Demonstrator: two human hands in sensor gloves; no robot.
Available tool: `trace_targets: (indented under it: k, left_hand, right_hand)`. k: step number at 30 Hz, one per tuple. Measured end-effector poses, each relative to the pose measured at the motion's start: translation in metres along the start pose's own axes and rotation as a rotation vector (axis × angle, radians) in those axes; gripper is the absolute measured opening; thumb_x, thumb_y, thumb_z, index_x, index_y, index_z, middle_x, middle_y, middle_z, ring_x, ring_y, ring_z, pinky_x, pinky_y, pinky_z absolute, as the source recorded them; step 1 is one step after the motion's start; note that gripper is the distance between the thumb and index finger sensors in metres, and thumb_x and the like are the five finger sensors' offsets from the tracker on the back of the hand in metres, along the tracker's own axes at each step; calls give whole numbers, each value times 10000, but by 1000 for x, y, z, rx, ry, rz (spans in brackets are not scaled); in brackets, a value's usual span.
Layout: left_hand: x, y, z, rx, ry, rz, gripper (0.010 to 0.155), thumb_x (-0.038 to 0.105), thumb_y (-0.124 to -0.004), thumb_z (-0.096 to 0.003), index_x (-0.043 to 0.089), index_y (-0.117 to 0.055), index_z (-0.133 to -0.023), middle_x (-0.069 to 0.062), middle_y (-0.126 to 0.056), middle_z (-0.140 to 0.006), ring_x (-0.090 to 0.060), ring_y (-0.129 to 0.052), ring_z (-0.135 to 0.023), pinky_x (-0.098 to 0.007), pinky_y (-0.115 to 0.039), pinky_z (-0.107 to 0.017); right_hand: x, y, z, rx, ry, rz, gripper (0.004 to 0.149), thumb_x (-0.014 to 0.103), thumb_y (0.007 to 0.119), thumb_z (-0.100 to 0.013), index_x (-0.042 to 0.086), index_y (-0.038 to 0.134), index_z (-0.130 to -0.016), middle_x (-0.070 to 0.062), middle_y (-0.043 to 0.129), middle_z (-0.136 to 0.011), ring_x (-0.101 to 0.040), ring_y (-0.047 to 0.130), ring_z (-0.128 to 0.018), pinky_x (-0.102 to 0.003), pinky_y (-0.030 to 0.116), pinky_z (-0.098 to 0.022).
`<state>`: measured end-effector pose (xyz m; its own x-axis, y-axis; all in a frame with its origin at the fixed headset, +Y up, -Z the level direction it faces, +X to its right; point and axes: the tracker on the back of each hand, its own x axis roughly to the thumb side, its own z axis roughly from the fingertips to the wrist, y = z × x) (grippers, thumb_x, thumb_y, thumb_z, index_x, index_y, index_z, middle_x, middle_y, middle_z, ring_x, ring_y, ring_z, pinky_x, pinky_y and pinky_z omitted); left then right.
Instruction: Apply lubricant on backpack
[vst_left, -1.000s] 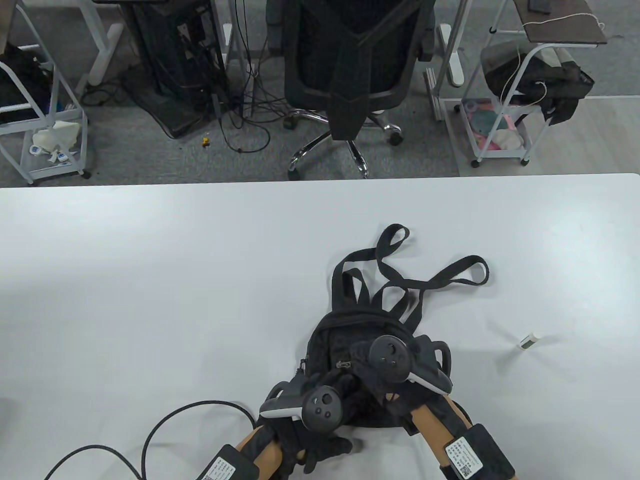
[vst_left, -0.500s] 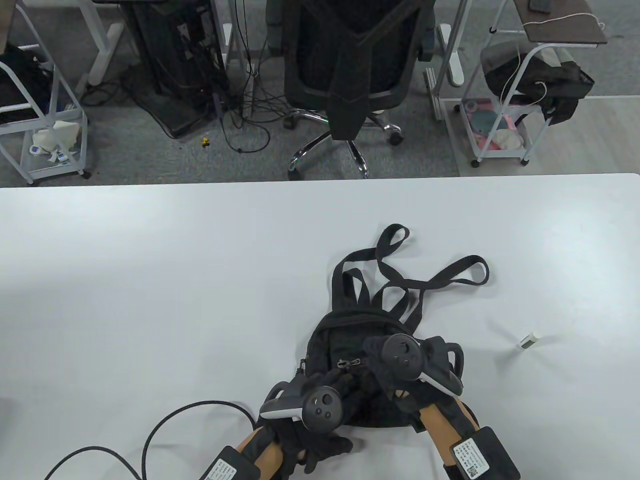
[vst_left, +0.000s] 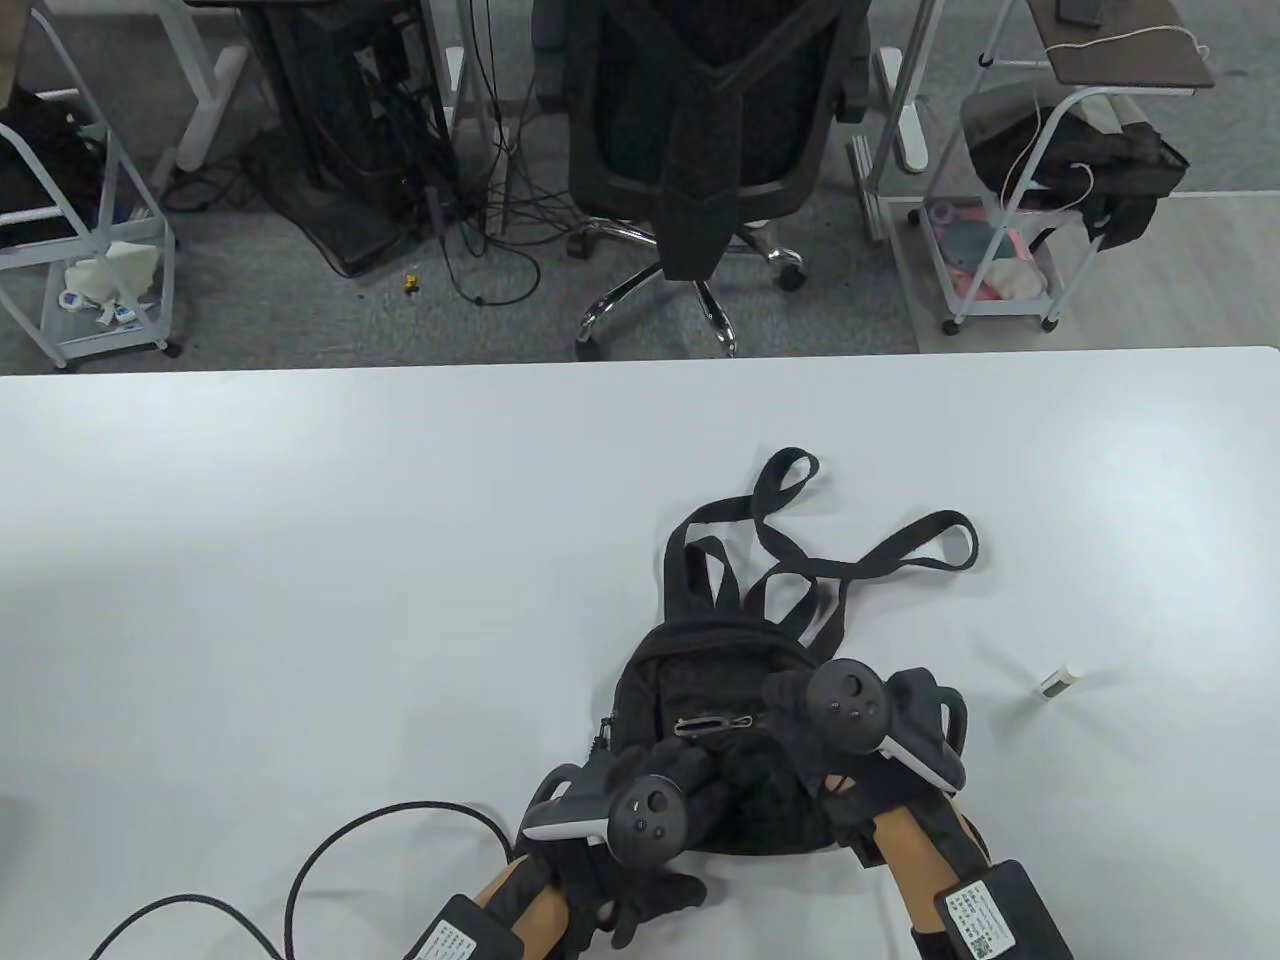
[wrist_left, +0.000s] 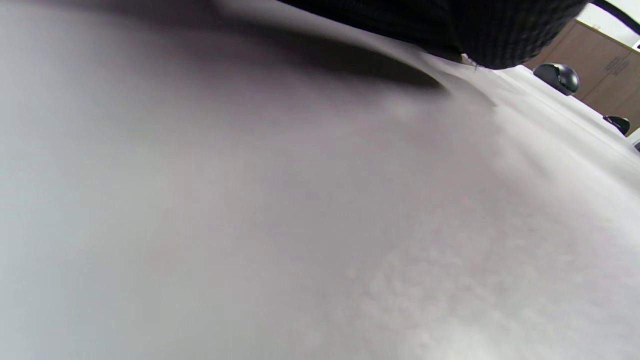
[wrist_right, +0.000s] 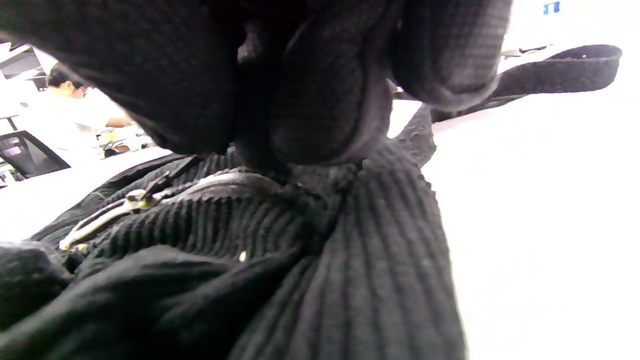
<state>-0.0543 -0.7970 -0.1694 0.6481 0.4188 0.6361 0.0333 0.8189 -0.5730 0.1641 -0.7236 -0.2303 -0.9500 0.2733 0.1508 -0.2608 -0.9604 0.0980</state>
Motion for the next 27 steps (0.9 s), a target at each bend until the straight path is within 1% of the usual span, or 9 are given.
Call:
trace_targets:
  k: [9, 27]
  left_hand:
    - [-1, 0, 0, -1, -4, 12, 862, 597, -684, -497, 272, -188, -1122, -74, 22, -1126, -344, -5, -1064, -583, -95, -732]
    - [-2, 2, 0, 6, 1, 16, 854, 595, -686, -497, 276, -199, -1122, -69, 11, -1129, -340, -18, -1067, -581, -104, -734]
  right_hand:
    - [-13, -2, 0, 11, 32, -39, 399, 447, 960, -430, 373, 876, -812, 60, 986, -724, -129, 1078, -448, -415, 866, -472]
    - [-28, -8, 2, 56, 80, -35, 399, 452, 963, -420, 378, 884, -804, 65, 995, -713, -127, 1081, -443, -416, 869, -474]
